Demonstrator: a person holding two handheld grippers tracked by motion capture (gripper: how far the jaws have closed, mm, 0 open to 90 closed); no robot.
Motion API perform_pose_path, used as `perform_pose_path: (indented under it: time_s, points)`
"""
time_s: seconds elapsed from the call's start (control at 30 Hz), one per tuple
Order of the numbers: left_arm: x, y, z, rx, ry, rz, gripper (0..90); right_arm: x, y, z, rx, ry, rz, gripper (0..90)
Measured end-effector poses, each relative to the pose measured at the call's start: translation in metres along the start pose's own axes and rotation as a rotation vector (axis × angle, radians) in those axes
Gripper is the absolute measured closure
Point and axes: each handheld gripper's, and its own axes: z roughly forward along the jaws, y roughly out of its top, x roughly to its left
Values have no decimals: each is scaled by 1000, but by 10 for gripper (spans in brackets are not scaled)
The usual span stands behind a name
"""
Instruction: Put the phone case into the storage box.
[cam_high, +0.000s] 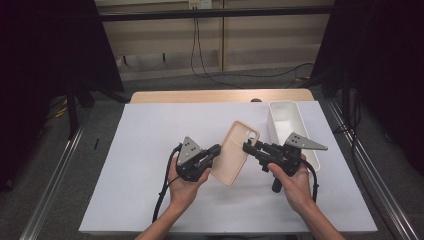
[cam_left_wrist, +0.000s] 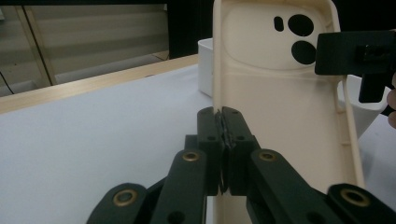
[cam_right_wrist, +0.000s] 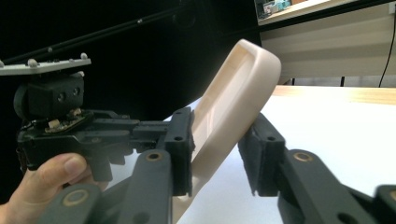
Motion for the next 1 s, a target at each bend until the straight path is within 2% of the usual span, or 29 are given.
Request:
perform_pose_path:
  time_s: [0.3,0.5,1.0]
  points:
    - [0,-1,1,2,0,5,875,-3,-2,0,-1,10,33,733]
    - [0,-1,2,8,-2,10,874,-5,-1,0,-8,33,58,775]
    - [0,-3,4,21,-11,10,871,-2,-1,0,-22,50,38,804]
